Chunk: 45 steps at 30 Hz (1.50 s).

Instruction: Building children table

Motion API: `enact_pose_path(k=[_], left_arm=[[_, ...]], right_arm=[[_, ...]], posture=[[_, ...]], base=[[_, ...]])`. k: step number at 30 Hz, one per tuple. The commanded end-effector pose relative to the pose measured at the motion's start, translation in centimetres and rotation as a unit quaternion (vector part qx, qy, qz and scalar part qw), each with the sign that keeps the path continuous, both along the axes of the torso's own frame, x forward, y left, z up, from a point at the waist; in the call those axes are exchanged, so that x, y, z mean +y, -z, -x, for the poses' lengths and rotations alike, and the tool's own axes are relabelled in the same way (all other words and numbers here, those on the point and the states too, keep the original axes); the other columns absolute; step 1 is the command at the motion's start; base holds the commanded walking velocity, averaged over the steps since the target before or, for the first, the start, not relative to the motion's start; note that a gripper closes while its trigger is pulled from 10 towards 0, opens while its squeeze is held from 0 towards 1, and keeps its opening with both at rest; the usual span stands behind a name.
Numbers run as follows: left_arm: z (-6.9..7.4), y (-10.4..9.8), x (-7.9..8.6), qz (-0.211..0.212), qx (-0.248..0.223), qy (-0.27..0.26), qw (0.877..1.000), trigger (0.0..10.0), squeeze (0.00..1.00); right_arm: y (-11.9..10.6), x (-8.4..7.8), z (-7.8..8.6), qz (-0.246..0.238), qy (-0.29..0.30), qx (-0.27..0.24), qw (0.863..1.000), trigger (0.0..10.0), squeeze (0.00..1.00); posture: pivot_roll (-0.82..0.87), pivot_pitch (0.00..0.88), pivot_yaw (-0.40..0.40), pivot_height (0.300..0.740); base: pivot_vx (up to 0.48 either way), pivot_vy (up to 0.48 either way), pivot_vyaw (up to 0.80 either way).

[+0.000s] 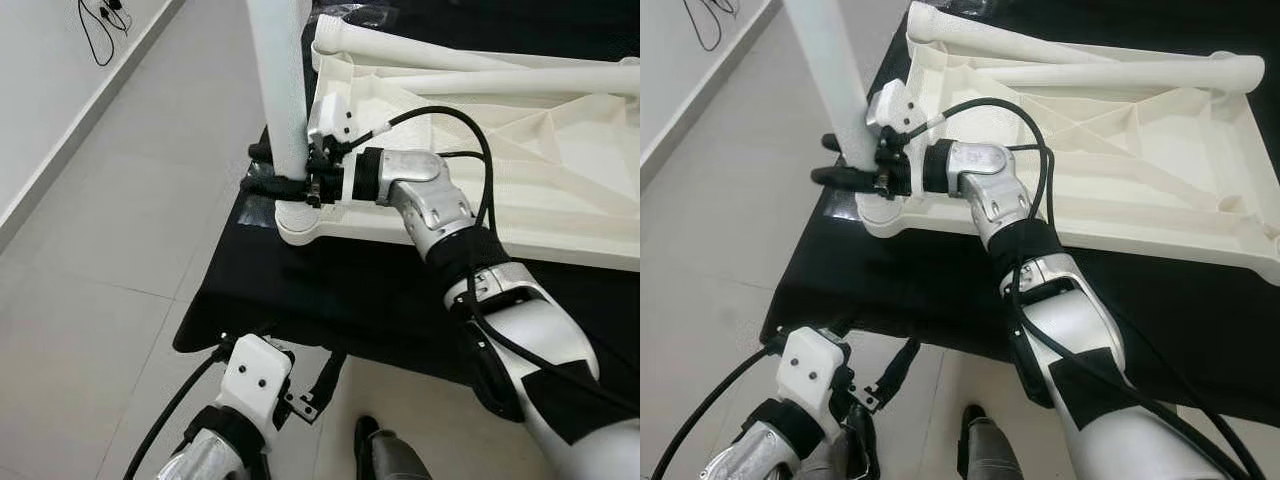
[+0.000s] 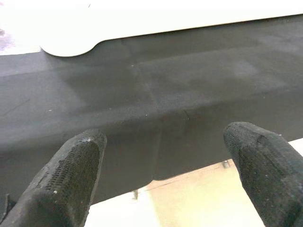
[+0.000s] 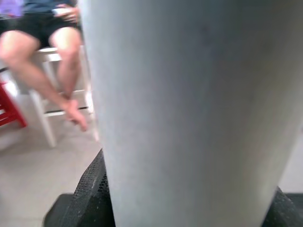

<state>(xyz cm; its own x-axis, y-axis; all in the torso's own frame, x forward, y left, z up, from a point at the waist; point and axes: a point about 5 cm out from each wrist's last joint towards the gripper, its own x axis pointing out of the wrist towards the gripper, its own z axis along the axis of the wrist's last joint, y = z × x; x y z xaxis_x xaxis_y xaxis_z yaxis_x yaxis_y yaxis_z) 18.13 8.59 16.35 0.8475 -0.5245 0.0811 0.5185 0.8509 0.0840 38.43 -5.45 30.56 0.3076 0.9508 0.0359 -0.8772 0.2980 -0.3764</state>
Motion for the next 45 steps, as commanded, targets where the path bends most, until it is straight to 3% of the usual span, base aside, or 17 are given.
enact_pose_path(k=[1,11,14,17,18,19,20,21,23,24,26,29,35,45], left_arm=[[0.2,0.5,-0.1,0.002,0.012,0.001,1.000,10.0,0.00],[0.1,0.5,0.0,0.001,0.010,0.000,1.000,10.0,0.00],[0.0,0.6,0.0,0.000,0.010,0.000,1.000,10.0,0.00],[0.0,0.6,0.2,-0.001,0.009,-0.001,1.000,10.0,0.00],[0.0,0.6,0.2,-0.001,0.009,-0.001,1.000,10.0,0.00],[-0.1,0.6,0.2,-0.002,0.008,-0.001,1.000,10.0,0.00],[-0.1,0.6,0.2,-0.002,0.008,-0.001,1.000,10.0,0.00],[-0.1,0.6,0.3,-0.002,0.008,-0.001,1.000,10.0,0.00],[-0.2,0.6,0.3,-0.004,0.007,-0.001,1.000,10.0,0.00],[-0.2,0.6,0.3,-0.004,0.007,-0.001,1.000,10.0,0.00],[-0.3,0.6,0.4,-0.006,0.005,-0.002,1.000,10.0,0.00],[-0.4,0.6,0.5,-0.007,0.004,-0.003,1.000,10.0,0.00],[-1.0,1.0,0.7,-0.013,0.003,-0.005,1.000,10.0,0.00],[-2.4,0.1,2.1,-0.012,-0.027,-0.033,0.999,10.0,0.00]], right_arm=[[2.7,-1.9,-1.0,0.022,0.080,0.047,0.995,10.0,0.00],[3.5,-3.8,-1.4,-0.020,0.190,0.051,0.980,10.0,0.00],[4.0,-4.5,-1.4,-0.036,0.235,0.055,0.970,10.0,0.00],[6.6,-4.8,0.2,-0.056,0.313,0.068,0.946,10.0,0.00],[6.6,-4.8,0.2,-0.056,0.313,0.068,0.946,10.0,0.00],[8.5,-4.7,1.5,-0.064,0.362,0.079,0.927,10.0,0.00],[8.5,-4.7,1.5,-0.064,0.362,0.079,0.927,10.0,0.00],[9.7,-4.7,2.5,-0.070,0.398,0.085,0.911,10.0,0.00],[13.3,-4.2,6.4,-0.045,0.483,0.095,0.870,10.0,0.00],[13.3,-4.2,6.4,-0.045,0.483,0.095,0.870,10.0,0.00],[14.3,-3.6,7.5,-0.036,0.519,0.103,0.847,10.0,0.00],[14.2,-3.4,7.3,-0.037,0.524,0.103,0.844,10.0,0.00],[11.7,-2.6,5.9,-0.058,0.531,0.089,0.841,10.0,0.00],[12.0,-2.9,6.3,-0.068,0.547,0.119,0.826,10.0,0.00]], posture=[[0.04,0.413,-0.023,0.740],[0.04,0.414,-0.023,0.740],[0.04,0.414,-0.024,0.740],[0.04,0.412,-0.028,0.740],[0.04,0.412,-0.028,0.740],[0.04,0.411,-0.033,0.740],[0.04,0.411,-0.033,0.740],[0.04,0.411,-0.033,0.740],[0.05,0.407,-0.040,0.740],[0.05,0.407,-0.040,0.740],[0.06,0.396,-0.031,0.740],[0.06,0.396,-0.031,0.740],[0.06,0.361,-0.023,0.740],[0.07,0.324,-0.022,0.740]], base=[[0.000,0.000,0.00],[0.000,0.000,0.00],[0.000,0.000,0.00],[0.000,0.000,0.00],[0.000,0.000,0.00],[0.000,0.000,0.00],[0.000,0.000,0.00],[0.000,0.000,0.00],[0.000,0.000,0.00],[0.000,0.000,0.00],[0.000,0.000,0.00],[0.000,0.000,0.00],[0.000,0.000,0.00],[0.000,0.000,0.00]])
